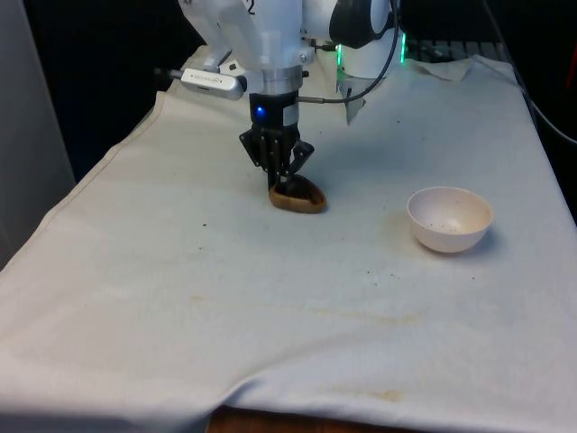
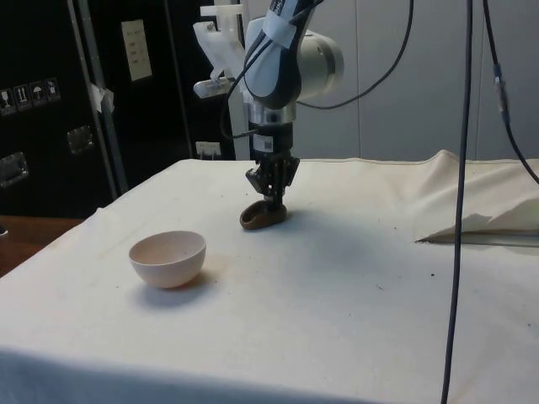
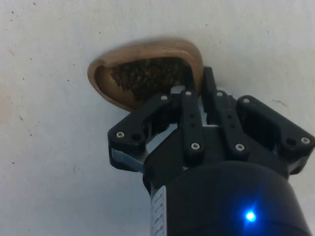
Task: Pour the coffee beans from the cup into the bowl.
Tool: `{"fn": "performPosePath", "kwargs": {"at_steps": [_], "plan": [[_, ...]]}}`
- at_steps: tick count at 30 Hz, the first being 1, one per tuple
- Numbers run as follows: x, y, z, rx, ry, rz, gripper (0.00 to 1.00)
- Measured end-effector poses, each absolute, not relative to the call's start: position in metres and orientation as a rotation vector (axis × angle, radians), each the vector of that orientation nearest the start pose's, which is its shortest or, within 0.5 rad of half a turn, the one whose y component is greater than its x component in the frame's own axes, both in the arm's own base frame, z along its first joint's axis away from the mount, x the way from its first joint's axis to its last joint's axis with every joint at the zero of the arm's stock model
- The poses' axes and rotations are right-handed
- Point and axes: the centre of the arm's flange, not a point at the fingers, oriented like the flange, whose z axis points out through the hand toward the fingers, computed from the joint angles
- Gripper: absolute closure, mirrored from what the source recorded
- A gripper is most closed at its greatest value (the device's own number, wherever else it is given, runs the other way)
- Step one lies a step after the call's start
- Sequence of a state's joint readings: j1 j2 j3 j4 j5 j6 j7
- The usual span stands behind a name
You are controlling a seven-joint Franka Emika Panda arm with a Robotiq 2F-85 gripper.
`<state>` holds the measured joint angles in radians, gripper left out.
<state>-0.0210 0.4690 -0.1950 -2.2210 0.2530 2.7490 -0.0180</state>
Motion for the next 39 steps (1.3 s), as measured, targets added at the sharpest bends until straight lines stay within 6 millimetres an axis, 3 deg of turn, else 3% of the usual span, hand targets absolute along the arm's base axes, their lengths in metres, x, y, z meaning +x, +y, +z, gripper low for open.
{"fn": "performPosePath", "kwargs": {"at_steps": [10, 39], "plan": [[0.538, -0.129, 0.174, -3.065, 0.626, -0.127, 1.00], [0.547, -0.079, 0.249, -3.009, 0.574, -0.174, 1.00]]}}
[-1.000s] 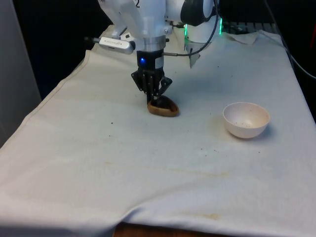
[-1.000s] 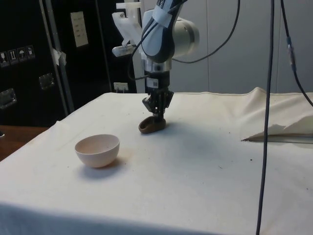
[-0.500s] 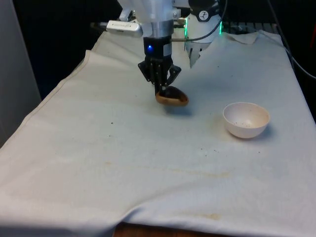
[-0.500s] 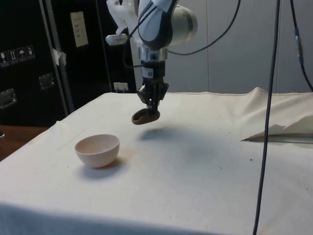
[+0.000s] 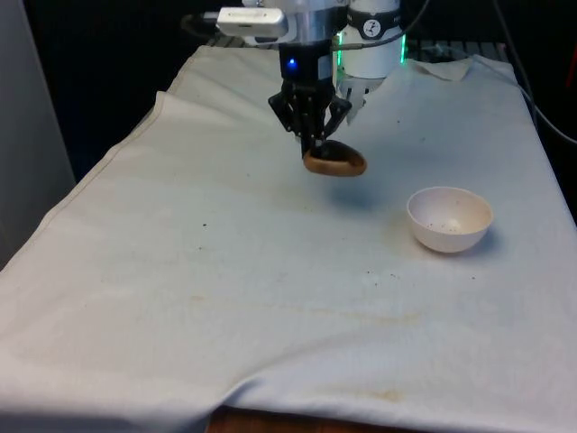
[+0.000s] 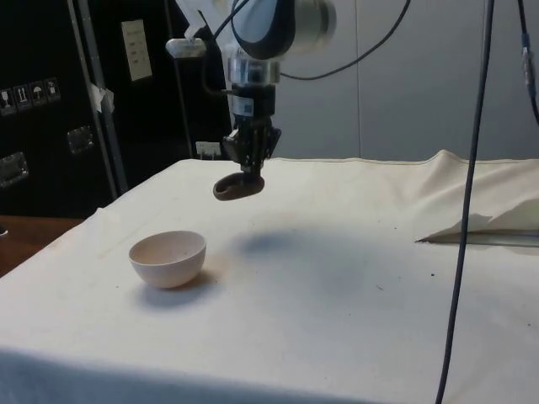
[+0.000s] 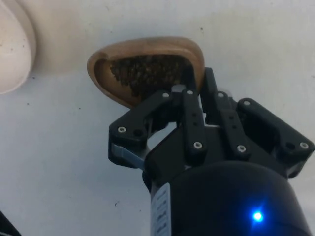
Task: Pour the coffee beans from the cup into the bowl.
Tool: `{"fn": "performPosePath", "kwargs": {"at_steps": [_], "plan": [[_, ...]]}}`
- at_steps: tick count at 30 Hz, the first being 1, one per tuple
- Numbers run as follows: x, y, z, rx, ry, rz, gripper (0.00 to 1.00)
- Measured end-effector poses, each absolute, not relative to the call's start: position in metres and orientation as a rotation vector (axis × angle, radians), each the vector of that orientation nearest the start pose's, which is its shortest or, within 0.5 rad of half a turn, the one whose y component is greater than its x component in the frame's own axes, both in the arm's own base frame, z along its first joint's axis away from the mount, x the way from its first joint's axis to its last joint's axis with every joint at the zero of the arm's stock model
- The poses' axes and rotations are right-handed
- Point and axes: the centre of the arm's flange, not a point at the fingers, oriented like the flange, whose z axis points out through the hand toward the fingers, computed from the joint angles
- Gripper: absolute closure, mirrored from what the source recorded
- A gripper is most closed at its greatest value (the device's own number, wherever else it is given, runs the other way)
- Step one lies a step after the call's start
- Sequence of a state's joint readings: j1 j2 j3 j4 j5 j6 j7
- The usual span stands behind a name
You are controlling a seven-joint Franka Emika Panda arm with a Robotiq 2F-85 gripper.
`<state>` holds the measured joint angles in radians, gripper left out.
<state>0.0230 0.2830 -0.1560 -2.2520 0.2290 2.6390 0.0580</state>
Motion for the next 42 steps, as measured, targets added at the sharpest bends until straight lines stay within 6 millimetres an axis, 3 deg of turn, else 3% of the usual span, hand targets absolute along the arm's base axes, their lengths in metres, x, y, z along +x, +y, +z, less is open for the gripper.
{"fn": "performPosePath", "kwargs": {"at_steps": [26, 42], "plan": [[0.563, -0.005, 0.286, -3.018, 0.538, -0.188, 1.00], [0.573, 0.024, 0.301, -3.094, 0.526, -0.134, 1.00]]}}
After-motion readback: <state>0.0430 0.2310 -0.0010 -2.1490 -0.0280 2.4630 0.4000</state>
